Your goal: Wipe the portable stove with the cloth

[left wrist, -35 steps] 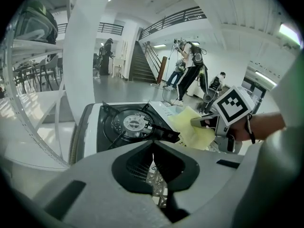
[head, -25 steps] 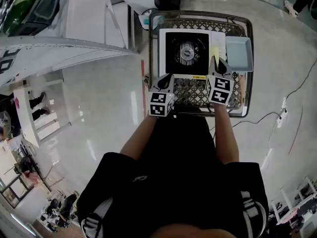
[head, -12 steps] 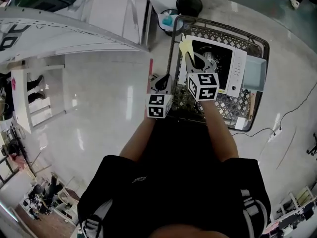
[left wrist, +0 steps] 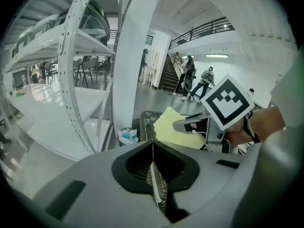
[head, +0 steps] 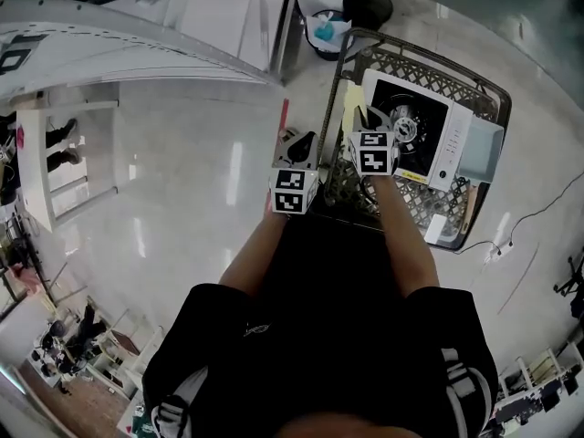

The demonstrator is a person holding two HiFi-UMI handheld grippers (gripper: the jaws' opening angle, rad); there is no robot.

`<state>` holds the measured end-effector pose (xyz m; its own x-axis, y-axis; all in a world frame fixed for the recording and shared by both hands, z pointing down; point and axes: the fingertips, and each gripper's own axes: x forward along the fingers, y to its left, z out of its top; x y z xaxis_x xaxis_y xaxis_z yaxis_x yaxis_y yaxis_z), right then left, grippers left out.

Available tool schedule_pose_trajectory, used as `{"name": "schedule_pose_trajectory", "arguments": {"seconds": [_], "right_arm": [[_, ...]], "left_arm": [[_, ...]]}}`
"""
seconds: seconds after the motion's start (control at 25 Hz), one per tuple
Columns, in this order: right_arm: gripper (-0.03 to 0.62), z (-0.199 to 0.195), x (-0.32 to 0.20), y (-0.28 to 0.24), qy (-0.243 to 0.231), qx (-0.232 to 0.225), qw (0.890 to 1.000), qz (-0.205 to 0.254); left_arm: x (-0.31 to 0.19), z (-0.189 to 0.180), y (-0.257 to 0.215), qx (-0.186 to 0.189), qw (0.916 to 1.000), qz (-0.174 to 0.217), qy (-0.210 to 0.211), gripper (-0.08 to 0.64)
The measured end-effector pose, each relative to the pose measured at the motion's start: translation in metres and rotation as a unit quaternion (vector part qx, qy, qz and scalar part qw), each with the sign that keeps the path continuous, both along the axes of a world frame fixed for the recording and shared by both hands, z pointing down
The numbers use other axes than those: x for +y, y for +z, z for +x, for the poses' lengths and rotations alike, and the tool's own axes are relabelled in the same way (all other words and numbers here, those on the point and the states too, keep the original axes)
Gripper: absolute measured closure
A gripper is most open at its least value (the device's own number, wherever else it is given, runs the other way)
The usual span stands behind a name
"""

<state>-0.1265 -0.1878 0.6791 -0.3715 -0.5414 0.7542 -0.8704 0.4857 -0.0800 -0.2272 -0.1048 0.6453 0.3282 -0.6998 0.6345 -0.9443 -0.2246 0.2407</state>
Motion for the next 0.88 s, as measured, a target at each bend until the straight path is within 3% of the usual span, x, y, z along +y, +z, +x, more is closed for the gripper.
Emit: {"name": "schedule_pose_trajectory", "arguments": {"seconds": [0.2,0.32,0.52,0.88], "right_arm": [[0.580,0.018,-0.005,0.002,-0.001,0.032,0.999,0.008],[0.580,0.028,-0.008,0.002,0.010,0.021,1.000,0.007],[0.580,0.046,-0.010,-0.005,0.000,0.049,0.998,0.028],[0.580,0.093,0.000,-0.002,0.027,0.058,0.998,0.021]], "left_arm": [[-0.004,0.015,0.009,0.007,0.9998,-0.008,0.018,0.538],[-0.010,0.032,0.007,0.013,0.9994,-0.007,0.032,0.538],[-0.018,0.061,0.007,0.011,0.9976,0.011,0.068,0.538],[-0.024,0.098,-0.002,0.006,0.9945,0.025,0.102,0.538]]}}
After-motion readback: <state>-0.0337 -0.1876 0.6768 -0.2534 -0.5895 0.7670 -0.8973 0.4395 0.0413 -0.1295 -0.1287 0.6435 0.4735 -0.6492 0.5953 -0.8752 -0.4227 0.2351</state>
